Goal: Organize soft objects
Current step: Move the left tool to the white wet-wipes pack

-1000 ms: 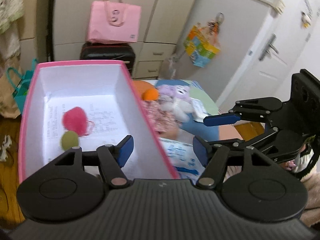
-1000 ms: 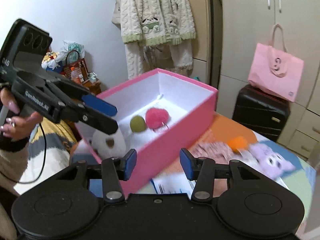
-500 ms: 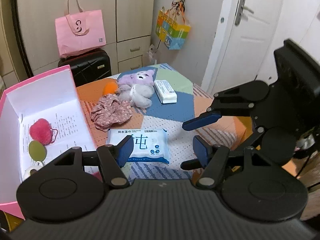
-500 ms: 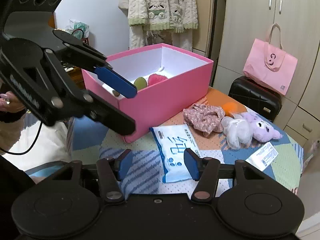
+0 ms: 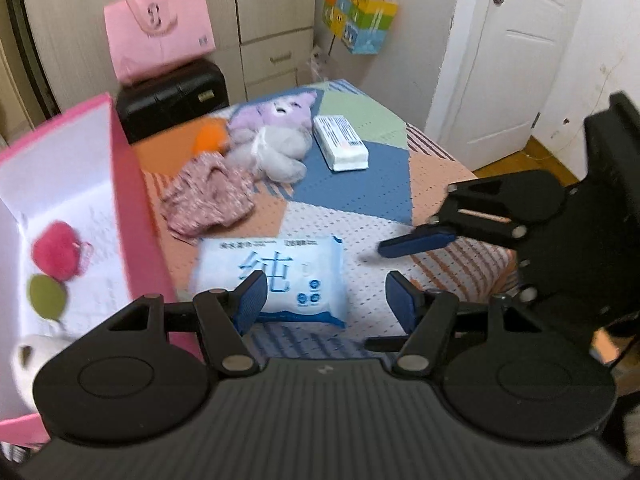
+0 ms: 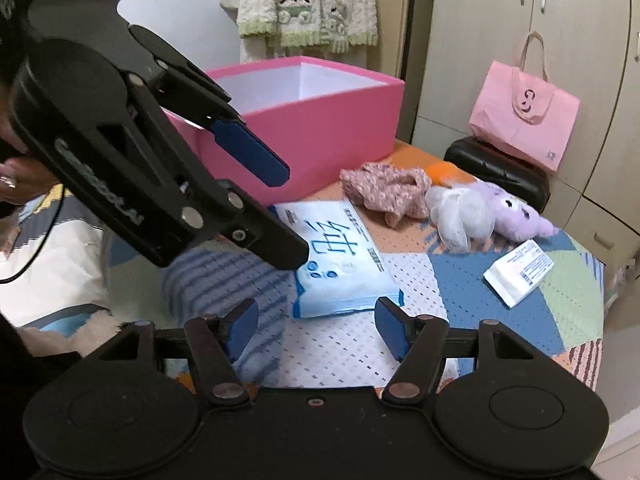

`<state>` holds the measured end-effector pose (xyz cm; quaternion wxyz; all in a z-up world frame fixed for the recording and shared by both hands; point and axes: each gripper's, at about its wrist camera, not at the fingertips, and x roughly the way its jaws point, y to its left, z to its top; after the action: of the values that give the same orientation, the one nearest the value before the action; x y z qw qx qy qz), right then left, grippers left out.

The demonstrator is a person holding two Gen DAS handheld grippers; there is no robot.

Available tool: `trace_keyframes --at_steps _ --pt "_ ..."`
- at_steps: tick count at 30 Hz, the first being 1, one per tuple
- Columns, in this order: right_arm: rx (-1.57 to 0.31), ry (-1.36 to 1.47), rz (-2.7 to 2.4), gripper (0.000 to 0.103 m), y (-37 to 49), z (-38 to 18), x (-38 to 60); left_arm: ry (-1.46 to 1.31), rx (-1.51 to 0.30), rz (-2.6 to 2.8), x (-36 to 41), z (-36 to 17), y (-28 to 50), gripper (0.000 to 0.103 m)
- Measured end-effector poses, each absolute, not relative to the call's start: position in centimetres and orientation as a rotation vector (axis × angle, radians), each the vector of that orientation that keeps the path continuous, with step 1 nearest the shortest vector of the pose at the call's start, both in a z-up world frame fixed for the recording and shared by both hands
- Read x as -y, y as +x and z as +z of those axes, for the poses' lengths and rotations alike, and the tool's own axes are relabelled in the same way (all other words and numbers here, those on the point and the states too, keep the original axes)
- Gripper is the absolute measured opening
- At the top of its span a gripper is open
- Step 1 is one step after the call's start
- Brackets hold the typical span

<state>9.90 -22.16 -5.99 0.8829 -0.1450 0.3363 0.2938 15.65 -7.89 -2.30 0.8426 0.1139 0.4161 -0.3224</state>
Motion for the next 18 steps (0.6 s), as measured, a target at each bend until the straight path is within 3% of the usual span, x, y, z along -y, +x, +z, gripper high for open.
trace_keyframes --at_steps 18 --pt "-0.681 -0.359 0.667 0.078 14.3 -8.3 20.4 -0.036 -0.978 -0.628 7.9 -6.1 19.0 0.061"
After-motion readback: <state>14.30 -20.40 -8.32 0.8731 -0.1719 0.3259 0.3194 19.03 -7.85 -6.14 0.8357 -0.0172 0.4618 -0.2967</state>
